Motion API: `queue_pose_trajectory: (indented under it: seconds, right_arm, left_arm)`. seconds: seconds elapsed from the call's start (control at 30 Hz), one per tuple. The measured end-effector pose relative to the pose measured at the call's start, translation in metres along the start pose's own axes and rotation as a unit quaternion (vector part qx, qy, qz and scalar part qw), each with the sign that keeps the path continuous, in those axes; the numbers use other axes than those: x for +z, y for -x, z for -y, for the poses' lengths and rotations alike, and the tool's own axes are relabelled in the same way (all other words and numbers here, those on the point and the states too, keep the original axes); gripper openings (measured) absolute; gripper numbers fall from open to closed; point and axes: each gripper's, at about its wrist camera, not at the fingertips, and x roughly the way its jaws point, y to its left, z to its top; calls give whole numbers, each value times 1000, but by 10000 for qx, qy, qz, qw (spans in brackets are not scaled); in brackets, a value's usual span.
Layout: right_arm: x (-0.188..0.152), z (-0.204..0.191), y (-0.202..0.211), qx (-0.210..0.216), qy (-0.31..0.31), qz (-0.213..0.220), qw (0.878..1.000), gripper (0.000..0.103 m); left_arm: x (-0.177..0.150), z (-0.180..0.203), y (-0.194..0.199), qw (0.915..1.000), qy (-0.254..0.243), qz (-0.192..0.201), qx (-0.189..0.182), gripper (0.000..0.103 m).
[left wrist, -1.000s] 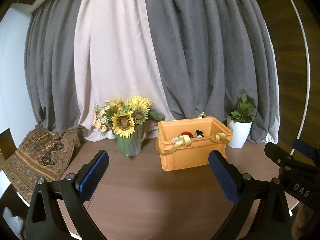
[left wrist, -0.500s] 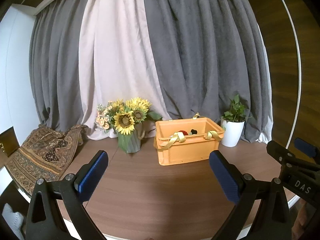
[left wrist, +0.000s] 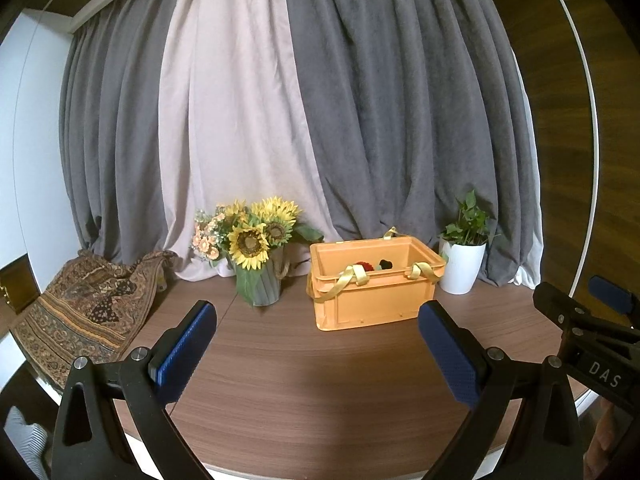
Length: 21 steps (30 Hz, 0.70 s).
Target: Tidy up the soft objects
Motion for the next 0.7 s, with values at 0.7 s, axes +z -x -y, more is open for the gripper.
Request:
queue_pose_trajectory:
  seconds: [0.7]
  right_arm:
    - [1, 4, 8, -21, -3, 38, 10000, 89]
  left_arm:
    - [1, 0, 1, 10000, -2, 15, 2, 103]
